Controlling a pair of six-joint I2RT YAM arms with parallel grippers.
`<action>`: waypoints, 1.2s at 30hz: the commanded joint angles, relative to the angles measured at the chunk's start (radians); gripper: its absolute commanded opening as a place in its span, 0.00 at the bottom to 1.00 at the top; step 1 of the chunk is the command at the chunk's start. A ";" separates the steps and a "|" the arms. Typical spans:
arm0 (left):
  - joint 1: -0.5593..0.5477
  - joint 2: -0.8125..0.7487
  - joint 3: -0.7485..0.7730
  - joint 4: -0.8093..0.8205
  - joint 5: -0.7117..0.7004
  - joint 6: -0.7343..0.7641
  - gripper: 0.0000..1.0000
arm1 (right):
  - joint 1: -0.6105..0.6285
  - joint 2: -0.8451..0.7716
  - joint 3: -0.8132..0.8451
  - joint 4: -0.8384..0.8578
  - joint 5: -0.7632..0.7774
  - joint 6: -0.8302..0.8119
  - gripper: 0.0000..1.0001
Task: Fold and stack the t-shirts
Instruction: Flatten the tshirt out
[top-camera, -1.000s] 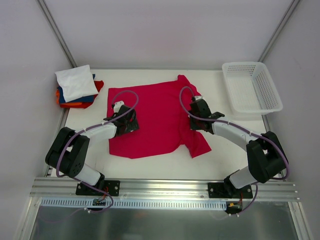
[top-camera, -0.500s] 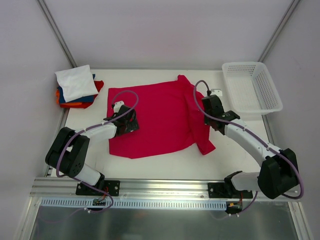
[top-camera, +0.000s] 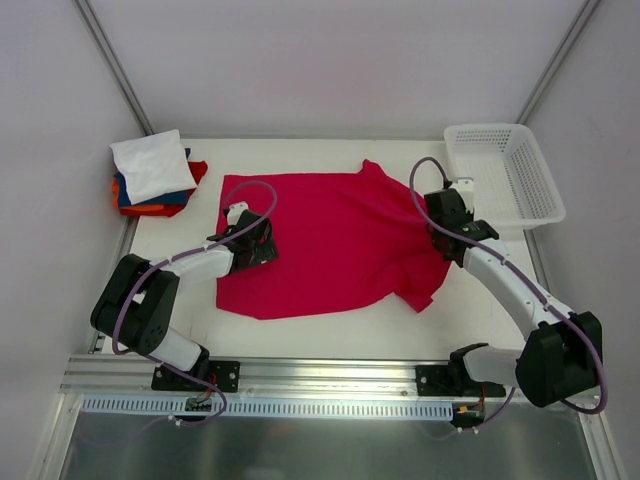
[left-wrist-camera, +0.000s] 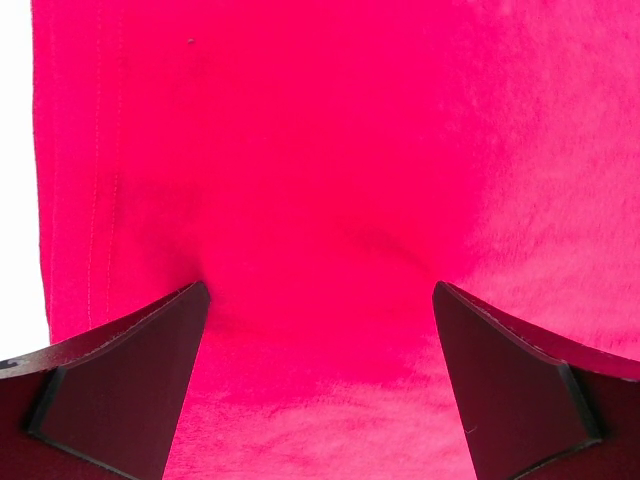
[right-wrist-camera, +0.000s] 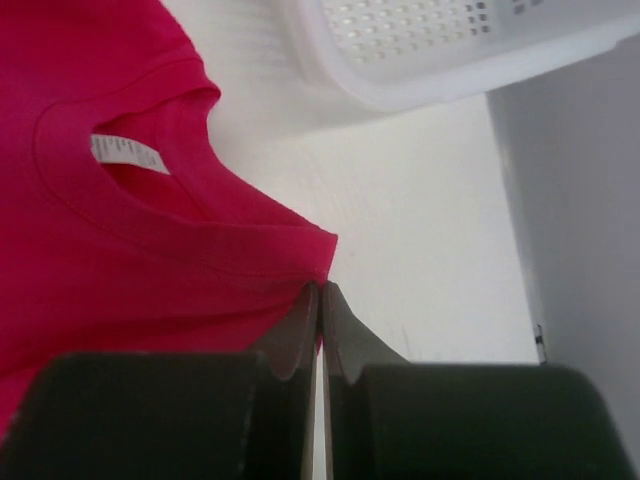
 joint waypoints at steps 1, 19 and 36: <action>0.010 0.027 -0.021 -0.109 0.022 -0.016 0.98 | -0.045 -0.044 0.050 -0.050 0.114 -0.049 0.00; 0.008 0.030 -0.017 -0.109 0.025 -0.013 0.98 | -0.126 0.087 0.079 -0.041 0.122 -0.089 0.41; -0.036 -0.080 -0.029 -0.135 0.035 -0.024 0.99 | 0.062 -0.134 0.075 -0.124 -0.069 0.012 0.37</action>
